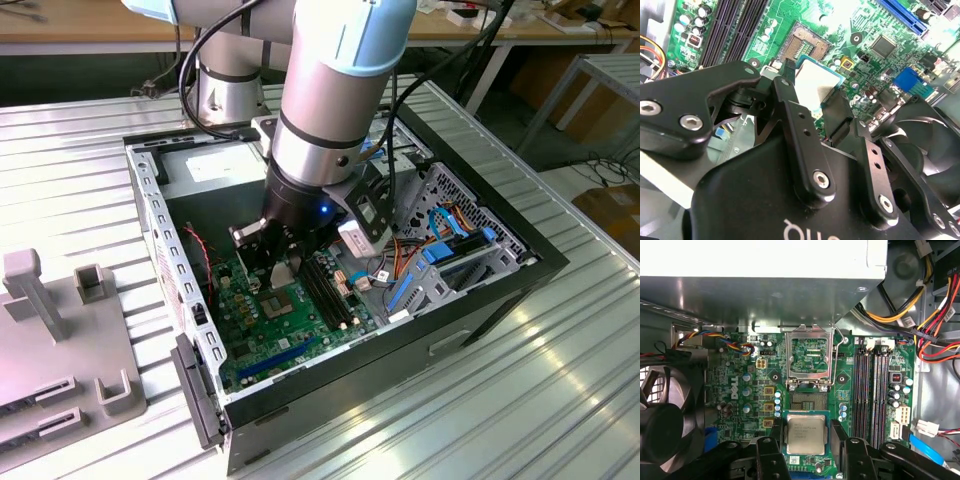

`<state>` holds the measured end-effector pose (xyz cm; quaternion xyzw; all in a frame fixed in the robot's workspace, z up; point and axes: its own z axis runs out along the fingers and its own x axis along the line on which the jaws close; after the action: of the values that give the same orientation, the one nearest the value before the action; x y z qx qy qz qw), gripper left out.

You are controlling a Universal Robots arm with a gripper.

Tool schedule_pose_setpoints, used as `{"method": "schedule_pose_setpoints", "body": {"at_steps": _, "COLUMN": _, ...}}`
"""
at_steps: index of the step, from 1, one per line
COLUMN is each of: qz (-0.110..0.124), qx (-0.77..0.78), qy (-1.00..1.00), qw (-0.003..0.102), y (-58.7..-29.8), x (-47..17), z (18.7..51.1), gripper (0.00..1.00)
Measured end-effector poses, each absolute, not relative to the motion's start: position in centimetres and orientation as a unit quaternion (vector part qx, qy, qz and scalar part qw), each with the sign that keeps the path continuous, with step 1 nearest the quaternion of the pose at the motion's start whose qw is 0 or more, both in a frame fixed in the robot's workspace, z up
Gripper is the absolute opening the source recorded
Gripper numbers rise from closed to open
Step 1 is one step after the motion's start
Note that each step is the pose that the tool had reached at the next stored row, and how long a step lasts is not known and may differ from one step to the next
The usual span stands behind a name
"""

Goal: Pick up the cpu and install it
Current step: 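Place the cpu into insertion slot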

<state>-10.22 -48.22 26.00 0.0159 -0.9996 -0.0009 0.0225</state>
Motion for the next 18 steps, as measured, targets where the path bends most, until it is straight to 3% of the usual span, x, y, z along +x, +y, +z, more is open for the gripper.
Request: {"method": "schedule_pose_setpoints", "body": {"at_steps": 18, "qz": -0.001, "qx": 0.015, "qy": -1.000, "qw": 0.024, "y": -48.4, "x": -9.8, "z": 22.7, "gripper": 0.47}}
